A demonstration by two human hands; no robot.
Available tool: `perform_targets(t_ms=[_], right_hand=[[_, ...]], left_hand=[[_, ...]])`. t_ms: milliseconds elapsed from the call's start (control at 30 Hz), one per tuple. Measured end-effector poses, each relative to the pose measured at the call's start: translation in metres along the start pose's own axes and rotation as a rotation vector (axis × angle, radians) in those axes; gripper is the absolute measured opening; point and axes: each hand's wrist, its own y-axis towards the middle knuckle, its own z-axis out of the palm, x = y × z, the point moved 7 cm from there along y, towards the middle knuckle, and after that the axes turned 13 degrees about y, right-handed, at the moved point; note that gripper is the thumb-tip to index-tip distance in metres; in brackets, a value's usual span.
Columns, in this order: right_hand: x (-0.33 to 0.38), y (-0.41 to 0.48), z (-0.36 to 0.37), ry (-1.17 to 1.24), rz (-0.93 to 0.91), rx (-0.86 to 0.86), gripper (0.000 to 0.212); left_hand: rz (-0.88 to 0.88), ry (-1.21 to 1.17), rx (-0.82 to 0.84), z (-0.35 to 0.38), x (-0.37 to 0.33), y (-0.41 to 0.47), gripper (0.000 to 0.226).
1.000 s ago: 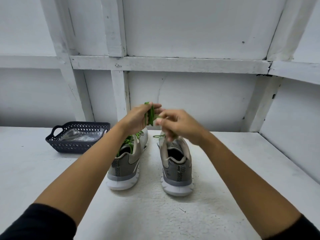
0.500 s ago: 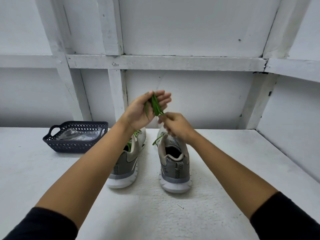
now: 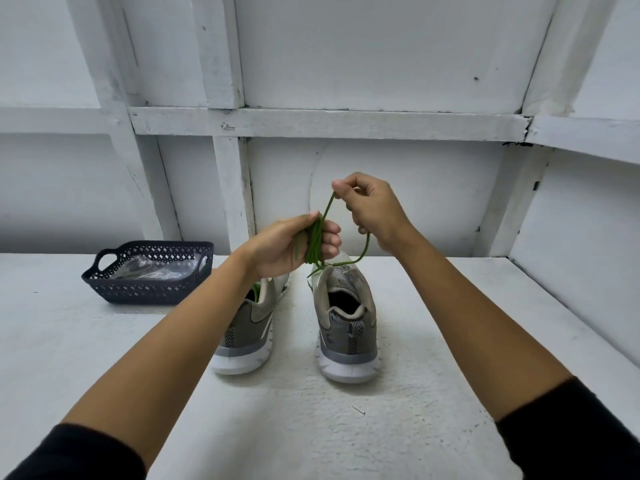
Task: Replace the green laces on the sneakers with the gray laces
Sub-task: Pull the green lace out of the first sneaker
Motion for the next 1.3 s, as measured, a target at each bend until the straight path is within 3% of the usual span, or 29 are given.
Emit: perform_targets(t_ms=[100,167,300,467,633,767,867,1067,1200,1300], right_hand=[[-0.026,0.004,0.001,0.094,0.107,-0.011,0.026],[-0.045,-0.002,0.008,0.109,0.17,0.018,0.03],[-0.064,-0.021,0.023,-0.055,0.198,0.074,0.036],[-0.053,-0.044,0.035,-0.191,0.12,0.185,0.027],[-0.004,-0.036,0.027,-0.133,-0.022,0.149,0.016],[0.021,-0.019,0.006,-0.18,-0.076,0.058,0.018],[0.012,-0.007,-0.01,-0.084,-0.002,0.034,0.023],[-0.049,-0.024,-0.017,0.305,0.189,-0.03,0.023],[-0.074,-0.056,-0.007,0.298,0.264,-0.049,0.023],[-0.071,-0.077,-0.008,0.041,0.254,-0.033,0.019]], left_hand=[[0.038,-0.004,0.114,0.017,-0.009,-0.001,0.04],[0.104,-0.09,0.092,0.017,-0.02,0.0,0.037],[0.273,-0.339,-0.164,-0.012,-0.041,0.006,0.044],[0.241,-0.137,-0.409,-0.046,-0.034,0.01,0.037],[0.082,0.051,-0.224,-0.03,-0.003,0.009,0.038],[0.02,0.017,-0.038,0.009,0.004,0.005,0.039],[0.043,-0.079,0.054,0.032,-0.001,0.001,0.041],[0.182,-0.263,0.058,0.052,-0.017,0.003,0.038],[0.234,-0.356,-0.136,0.037,-0.018,0.016,0.033],[0.248,-0.157,-0.322,0.023,-0.01,0.024,0.033]])
